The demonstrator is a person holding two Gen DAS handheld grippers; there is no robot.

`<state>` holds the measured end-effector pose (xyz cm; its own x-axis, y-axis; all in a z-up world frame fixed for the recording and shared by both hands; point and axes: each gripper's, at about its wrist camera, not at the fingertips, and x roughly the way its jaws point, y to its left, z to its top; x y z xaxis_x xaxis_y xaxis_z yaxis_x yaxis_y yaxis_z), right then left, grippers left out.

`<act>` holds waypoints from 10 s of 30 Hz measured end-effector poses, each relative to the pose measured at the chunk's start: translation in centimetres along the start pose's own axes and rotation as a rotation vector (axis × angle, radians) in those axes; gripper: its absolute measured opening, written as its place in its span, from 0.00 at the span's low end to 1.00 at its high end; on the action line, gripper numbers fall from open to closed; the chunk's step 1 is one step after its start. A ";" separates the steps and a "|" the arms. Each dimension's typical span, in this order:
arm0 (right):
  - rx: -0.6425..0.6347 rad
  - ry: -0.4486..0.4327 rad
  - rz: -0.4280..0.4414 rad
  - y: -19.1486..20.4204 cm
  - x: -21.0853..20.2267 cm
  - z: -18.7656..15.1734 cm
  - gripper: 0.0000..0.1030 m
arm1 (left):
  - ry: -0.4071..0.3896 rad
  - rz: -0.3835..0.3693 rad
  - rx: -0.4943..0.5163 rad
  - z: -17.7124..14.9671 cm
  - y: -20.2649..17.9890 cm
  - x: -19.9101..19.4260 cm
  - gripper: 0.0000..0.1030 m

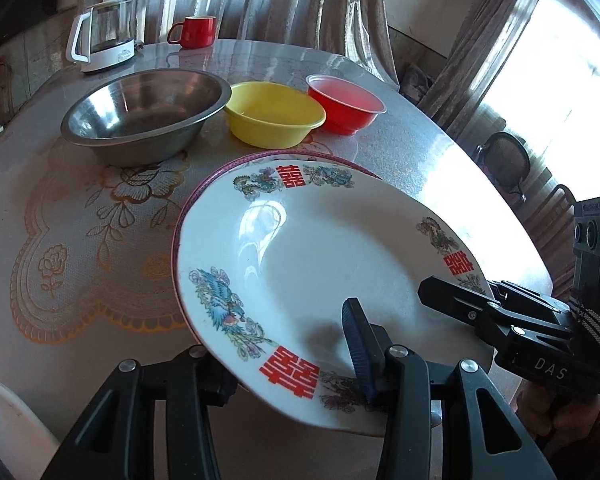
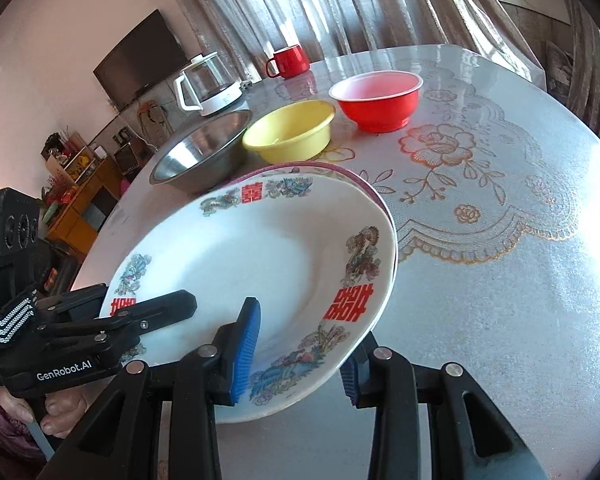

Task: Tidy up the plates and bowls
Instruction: 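Lower the red-character plate onto the purple-floral plate and open the left gripper, then withdraw the left gripper from the stack toward the white rose-pattern plate, then grasp the rim of the white rose-pattern plate with the left gripper, then lift the rose-pattern plate with the left gripper over the red-character plate stack, then lower the rose-pattern plate onto the stack and open the left gripper, then withdraw the left gripper from the stack toward the stainless steel bowl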

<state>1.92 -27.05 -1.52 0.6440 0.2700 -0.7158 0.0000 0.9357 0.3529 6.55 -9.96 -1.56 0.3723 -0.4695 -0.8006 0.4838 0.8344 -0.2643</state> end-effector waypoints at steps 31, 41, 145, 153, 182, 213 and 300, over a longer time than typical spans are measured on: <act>-0.034 0.012 -0.038 -3.6 -2.0 0.9 0.40 | -0.050 0.006 -0.098 -1.5 1.6 -3.1 0.45; -0.075 -0.012 -0.094 -3.1 -0.3 2.1 0.19 | -0.079 0.070 -0.136 -1.5 2.9 -3.5 0.51; -0.521 0.275 0.417 20.5 10.2 -4.5 0.37 | -0.185 0.576 -0.603 -16.7 17.2 -14.4 0.39; -0.568 0.262 0.419 22.0 11.2 -5.0 0.25 | -0.206 0.520 -0.530 -15.4 16.9 -13.4 0.36; -0.466 0.207 0.338 17.9 7.5 -3.8 0.27 | -0.247 0.412 -0.395 -11.7 13.0 -11.8 0.36; -0.267 0.030 0.240 10.5 1.5 -1.3 0.26 | -0.284 0.300 -0.187 -4.6 5.4 -9.5 0.36; -0.248 -0.054 -0.168 2.3 2.4 1.6 0.45 | -0.165 0.298 -0.263 -0.8 5.3 -3.9 0.46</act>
<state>4.69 -24.57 -1.48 0.6905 0.1009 -0.7163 -0.0732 0.9949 0.0696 7.02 -3.45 -0.28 0.5976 -0.2185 -0.7714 0.1252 0.9758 -0.1794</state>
